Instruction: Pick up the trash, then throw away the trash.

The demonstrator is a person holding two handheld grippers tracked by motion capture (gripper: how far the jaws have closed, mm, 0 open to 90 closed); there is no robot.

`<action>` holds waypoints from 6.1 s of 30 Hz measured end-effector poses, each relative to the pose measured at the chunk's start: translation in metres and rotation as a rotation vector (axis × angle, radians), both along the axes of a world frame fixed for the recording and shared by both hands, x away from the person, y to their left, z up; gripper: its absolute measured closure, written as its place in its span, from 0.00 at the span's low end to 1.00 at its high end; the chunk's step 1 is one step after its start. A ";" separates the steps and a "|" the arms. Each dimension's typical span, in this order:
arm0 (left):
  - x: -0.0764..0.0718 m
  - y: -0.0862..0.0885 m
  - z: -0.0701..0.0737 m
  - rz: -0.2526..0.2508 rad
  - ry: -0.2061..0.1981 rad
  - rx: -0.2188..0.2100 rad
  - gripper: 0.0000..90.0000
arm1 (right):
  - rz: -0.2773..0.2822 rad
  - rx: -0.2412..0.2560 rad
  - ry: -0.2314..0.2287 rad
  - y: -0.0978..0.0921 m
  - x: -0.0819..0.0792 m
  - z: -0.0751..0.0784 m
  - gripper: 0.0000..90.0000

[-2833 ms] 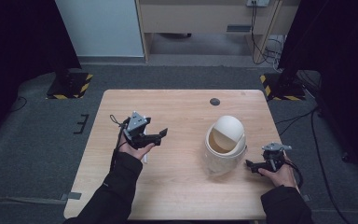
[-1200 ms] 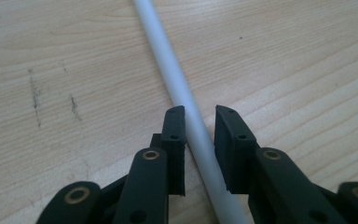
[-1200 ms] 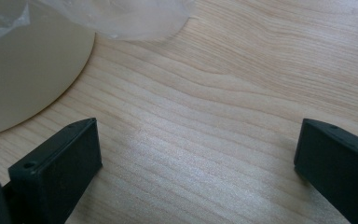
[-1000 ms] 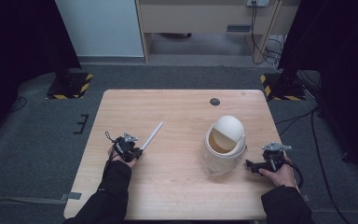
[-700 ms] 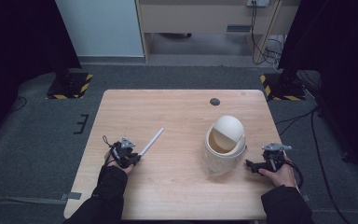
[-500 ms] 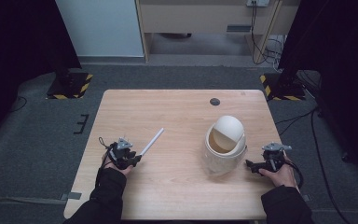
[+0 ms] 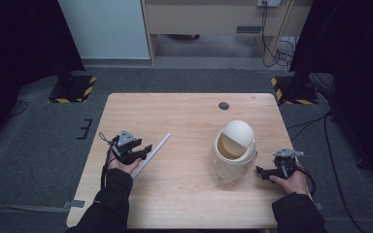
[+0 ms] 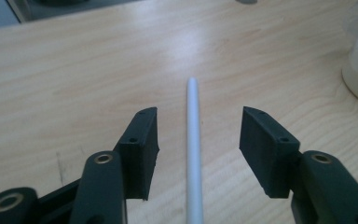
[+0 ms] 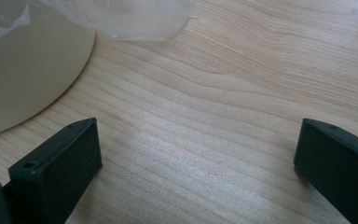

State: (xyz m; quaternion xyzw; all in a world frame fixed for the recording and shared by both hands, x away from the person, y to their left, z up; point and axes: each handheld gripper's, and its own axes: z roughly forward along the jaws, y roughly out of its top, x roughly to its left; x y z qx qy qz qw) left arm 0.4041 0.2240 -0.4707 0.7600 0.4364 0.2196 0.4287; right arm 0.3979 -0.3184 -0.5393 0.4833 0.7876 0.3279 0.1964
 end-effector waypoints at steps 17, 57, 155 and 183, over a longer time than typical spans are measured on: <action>0.022 -0.012 0.005 0.000 -0.094 -0.011 0.32 | 0.000 0.001 0.000 0.000 0.000 0.000 0.01; 0.055 -0.039 -0.050 -0.062 0.208 0.206 0.72 | 0.011 0.006 -0.002 0.002 0.000 0.000 0.03; -0.062 -0.121 0.096 -0.338 -0.336 -0.147 0.88 | 0.272 0.684 -0.416 0.128 -0.026 0.192 0.50; -0.074 -0.131 0.089 -0.363 -0.309 -0.185 0.78 | 0.353 0.801 -0.278 0.145 -0.028 0.182 0.89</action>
